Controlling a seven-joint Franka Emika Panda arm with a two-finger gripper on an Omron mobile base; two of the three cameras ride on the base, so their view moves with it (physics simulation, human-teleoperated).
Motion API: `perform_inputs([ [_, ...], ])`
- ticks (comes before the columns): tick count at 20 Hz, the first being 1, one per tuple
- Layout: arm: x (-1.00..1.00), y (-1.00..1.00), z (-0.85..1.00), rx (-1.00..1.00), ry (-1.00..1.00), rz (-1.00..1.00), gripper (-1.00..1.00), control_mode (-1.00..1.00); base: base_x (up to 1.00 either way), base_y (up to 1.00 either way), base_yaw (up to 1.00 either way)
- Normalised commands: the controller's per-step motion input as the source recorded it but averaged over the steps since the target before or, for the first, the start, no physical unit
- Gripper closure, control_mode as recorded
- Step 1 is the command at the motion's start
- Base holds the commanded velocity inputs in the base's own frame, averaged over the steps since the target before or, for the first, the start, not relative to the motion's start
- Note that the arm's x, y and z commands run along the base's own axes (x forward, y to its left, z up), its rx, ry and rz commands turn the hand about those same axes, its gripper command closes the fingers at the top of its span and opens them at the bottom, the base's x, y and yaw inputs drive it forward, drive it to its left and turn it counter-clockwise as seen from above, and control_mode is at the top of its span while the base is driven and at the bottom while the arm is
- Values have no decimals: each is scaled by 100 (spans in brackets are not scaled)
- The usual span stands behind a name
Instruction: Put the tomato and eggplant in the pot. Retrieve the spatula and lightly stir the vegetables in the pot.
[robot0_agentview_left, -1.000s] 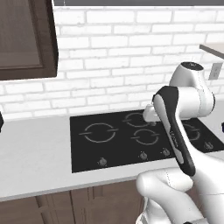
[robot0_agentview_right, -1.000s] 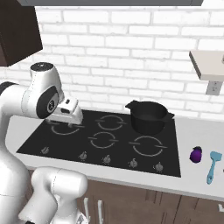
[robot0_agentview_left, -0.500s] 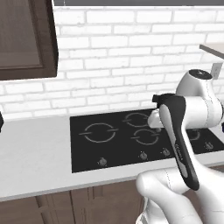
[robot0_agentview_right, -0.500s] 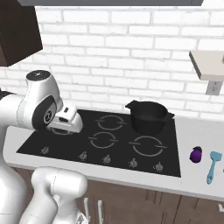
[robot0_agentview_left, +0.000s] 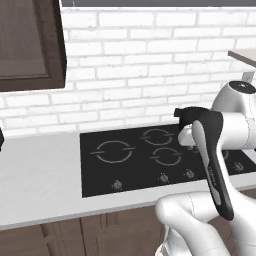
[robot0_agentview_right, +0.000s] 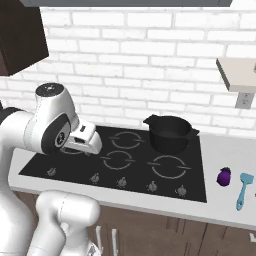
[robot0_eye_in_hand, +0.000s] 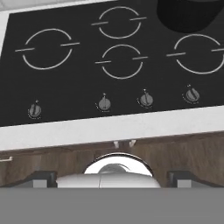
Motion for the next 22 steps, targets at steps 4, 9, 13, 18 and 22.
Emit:
perform_inputs([
  [4,18,0,0,0,-14,0,-100,-100,0,0,0],
  [9,24,0,0,0,-8,0,-100,-100,0,0,0],
  [13,9,0,0,0,-3,0,-100,-100,0,0,0],
  [18,7,2,0,0,-2,1,-100,-100,0,0,0],
  [22,0,6,0,0,0,2,-100,100,0,2,1],
])
